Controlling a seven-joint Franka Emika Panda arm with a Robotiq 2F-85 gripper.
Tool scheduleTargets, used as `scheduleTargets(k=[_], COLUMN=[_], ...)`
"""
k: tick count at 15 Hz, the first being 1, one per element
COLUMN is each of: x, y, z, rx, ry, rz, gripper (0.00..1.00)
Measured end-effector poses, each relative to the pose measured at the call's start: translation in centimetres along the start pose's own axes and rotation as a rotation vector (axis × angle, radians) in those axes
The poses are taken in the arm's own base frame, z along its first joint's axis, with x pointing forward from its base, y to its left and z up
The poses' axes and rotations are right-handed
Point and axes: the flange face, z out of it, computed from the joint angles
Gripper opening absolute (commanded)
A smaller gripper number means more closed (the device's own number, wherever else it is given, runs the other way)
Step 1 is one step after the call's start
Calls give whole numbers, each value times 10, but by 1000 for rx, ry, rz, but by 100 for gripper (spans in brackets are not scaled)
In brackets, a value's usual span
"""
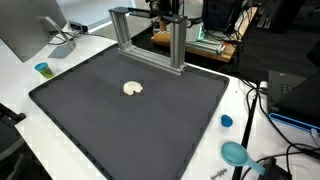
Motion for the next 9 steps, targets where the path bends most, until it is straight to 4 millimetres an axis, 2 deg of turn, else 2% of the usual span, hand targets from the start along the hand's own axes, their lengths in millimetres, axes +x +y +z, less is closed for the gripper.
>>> scheduleTargets(k=[5,9], x=[-10,-15], y=[-21,-16], z=[-12,-13], rx=[-72,-74], ry=[86,63], rz=[-82,-54], gripper=[100,100])
